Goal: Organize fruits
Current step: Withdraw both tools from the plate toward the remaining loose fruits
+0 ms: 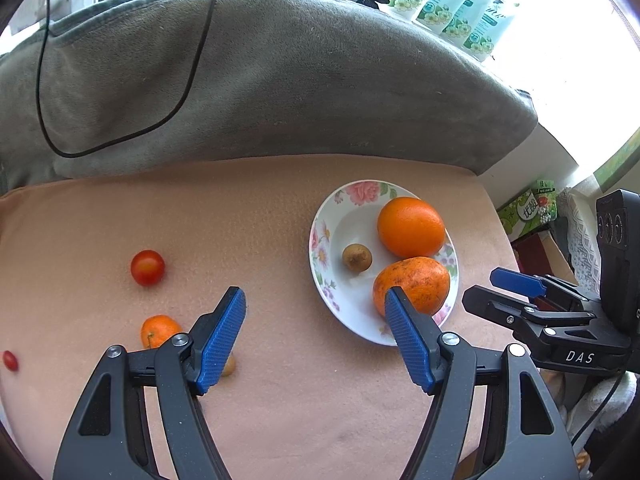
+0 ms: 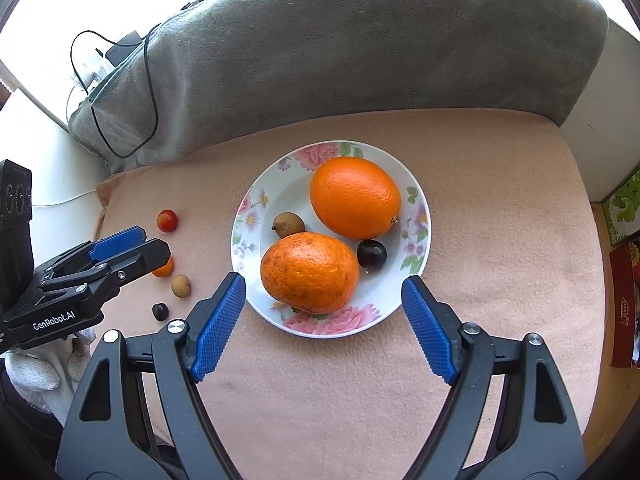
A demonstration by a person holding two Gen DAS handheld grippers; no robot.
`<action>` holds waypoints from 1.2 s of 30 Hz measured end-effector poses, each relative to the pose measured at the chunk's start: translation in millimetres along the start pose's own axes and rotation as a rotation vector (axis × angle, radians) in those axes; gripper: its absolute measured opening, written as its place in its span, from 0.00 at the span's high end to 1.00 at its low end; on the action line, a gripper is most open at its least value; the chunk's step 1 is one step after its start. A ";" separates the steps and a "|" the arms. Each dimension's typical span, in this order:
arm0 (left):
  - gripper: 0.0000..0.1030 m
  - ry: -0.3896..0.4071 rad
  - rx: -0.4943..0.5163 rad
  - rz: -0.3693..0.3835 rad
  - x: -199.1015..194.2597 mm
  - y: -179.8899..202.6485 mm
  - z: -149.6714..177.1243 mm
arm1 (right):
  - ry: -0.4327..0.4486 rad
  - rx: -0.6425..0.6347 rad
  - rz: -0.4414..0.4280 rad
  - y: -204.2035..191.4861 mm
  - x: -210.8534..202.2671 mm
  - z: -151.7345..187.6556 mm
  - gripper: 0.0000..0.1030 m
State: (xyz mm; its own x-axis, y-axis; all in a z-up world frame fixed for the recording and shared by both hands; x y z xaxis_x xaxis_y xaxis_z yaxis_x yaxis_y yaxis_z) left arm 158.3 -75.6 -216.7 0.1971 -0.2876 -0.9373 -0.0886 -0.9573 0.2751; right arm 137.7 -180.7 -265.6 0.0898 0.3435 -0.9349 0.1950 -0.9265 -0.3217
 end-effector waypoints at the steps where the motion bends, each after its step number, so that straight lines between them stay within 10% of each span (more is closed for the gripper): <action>1: 0.30 0.002 -0.004 -0.001 -1.5 -1.7 1.9 | 0.000 -0.005 -0.002 -2.7 -0.1 1.0 0.20; 36: 0.30 -0.017 -0.292 0.012 -14.9 -128.6 73.6 | -0.071 -0.288 -0.060 -118.4 50.5 12.2 0.20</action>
State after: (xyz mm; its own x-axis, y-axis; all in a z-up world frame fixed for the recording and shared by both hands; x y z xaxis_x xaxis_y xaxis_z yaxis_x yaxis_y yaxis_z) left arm 94.9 54.0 -253.9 0.1810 -0.3008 -0.9364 0.1942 -0.9224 0.3339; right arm 107.2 -55.5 -276.5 0.0030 0.3756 -0.9268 0.4674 -0.8198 -0.3307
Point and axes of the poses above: each gripper's, at about its wrist camera, not at the fingertips, and x roughly the way its jaws point, y to its right, z to its underside, the point moved 6 cm from there along x, roughly the way its jaws point, and after that the axes turned 15 degrees about -y, right-handed, at the moved point
